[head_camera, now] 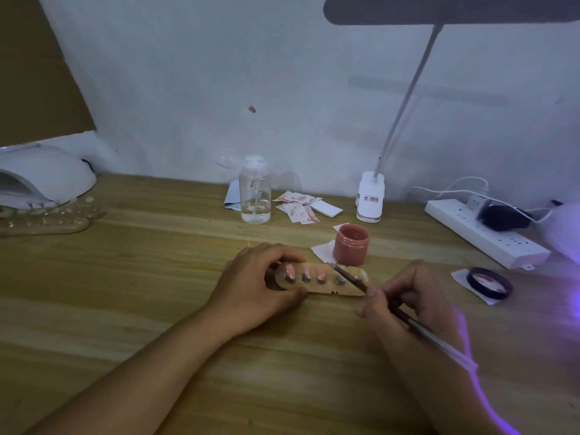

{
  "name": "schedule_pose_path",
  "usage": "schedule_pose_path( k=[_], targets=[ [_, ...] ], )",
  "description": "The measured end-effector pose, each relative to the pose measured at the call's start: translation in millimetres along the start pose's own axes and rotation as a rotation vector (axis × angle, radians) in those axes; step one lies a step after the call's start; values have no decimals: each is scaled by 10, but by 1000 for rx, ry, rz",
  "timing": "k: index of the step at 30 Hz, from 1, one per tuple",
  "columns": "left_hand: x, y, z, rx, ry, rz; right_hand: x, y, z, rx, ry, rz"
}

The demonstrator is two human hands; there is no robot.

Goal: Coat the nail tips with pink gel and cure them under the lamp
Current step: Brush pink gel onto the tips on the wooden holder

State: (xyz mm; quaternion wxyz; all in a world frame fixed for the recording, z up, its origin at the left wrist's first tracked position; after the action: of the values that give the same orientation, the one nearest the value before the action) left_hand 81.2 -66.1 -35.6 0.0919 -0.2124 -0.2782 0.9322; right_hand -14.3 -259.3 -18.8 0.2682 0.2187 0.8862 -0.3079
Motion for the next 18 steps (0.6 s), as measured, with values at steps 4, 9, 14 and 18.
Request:
schedule_pose_path(
  k=[4,9,14,18],
  targets=[
    [9,3,26,-51,70,36,6,-14,-13,9,-20,-9],
    [19,0,28,-77,102,29,14,-9,-14,72,-36,-65],
    [21,-1,34,-76,129,33,7,1,-13,76,-37,-77],
    [16,4,33,-81,138,40,17,1,-11,88,-39,-97]
  ],
)
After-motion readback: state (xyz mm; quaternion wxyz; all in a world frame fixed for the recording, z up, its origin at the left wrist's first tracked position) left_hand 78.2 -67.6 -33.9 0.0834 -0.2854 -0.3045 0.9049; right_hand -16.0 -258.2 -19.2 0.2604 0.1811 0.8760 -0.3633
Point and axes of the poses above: each hand's wrist, its own x-axis away from the middle knuckle, its own y-axis out of the palm, z = x × y, the point moved 1 cm from there along -x, towards the middle knuckle, and after that the axes turned 7 degrees about x, right-handed, at the moved point
